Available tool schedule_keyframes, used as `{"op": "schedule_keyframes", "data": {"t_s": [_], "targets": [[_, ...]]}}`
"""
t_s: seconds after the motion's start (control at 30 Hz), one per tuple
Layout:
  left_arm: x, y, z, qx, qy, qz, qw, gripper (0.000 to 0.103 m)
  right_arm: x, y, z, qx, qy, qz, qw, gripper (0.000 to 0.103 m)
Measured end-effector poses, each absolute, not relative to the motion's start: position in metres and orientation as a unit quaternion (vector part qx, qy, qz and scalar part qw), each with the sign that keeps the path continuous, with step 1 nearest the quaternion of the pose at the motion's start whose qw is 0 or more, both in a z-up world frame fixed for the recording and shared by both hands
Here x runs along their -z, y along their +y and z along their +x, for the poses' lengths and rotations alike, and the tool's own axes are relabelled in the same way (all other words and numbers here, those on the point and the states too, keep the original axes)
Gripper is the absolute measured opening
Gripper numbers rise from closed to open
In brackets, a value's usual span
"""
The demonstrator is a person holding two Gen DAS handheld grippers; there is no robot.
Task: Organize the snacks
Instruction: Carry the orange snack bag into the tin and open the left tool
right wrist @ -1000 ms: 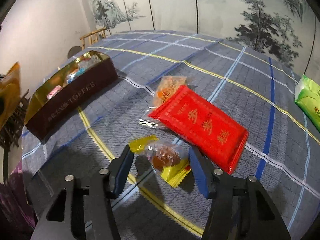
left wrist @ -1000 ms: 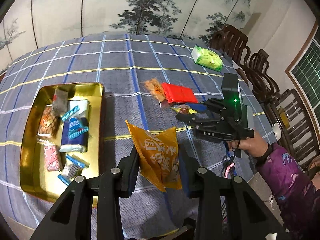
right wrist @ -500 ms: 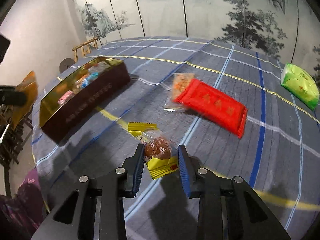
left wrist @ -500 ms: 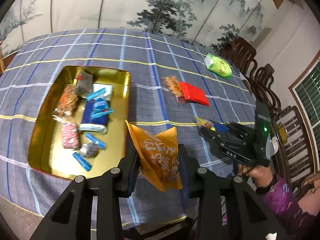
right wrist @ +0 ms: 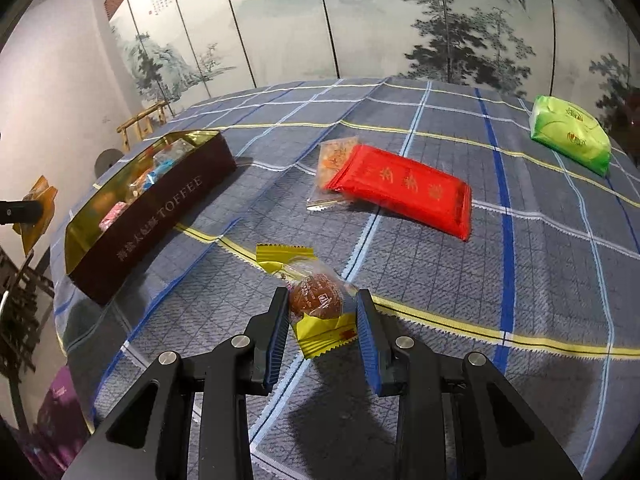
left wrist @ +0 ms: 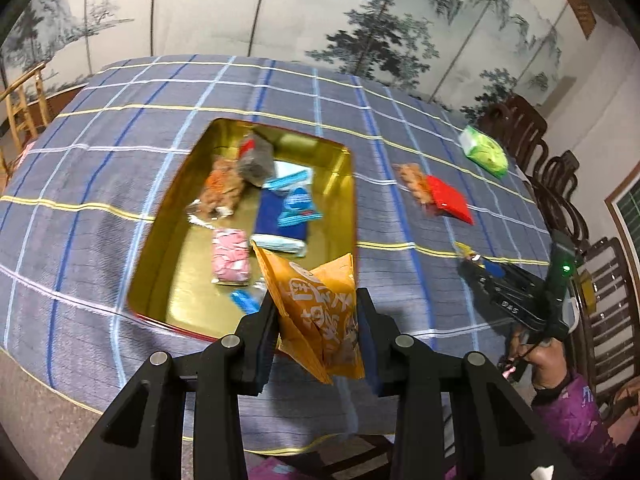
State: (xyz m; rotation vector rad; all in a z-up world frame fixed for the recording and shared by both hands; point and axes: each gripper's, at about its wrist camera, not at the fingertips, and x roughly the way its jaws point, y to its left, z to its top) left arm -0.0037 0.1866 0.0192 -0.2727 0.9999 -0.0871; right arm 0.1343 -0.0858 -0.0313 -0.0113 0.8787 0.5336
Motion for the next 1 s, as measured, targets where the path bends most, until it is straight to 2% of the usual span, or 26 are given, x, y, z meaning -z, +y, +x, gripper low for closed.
{"op": "schedule_keyframes", "data": {"t_s": [0.37,1.0], "targets": [[-0.015,0.212,0.011,-0.004,0.466,-0.091,0.880,0.032,0.035,-0.087,0.135,-0.249,0.425,0.003,0.870,0.034],[0.020,0.235,0.032,-0.039,0.495,-0.046,0.867,0.032,0.037,-0.088,0.135,-0.249,0.428,0.007,0.869,0.034]]}}
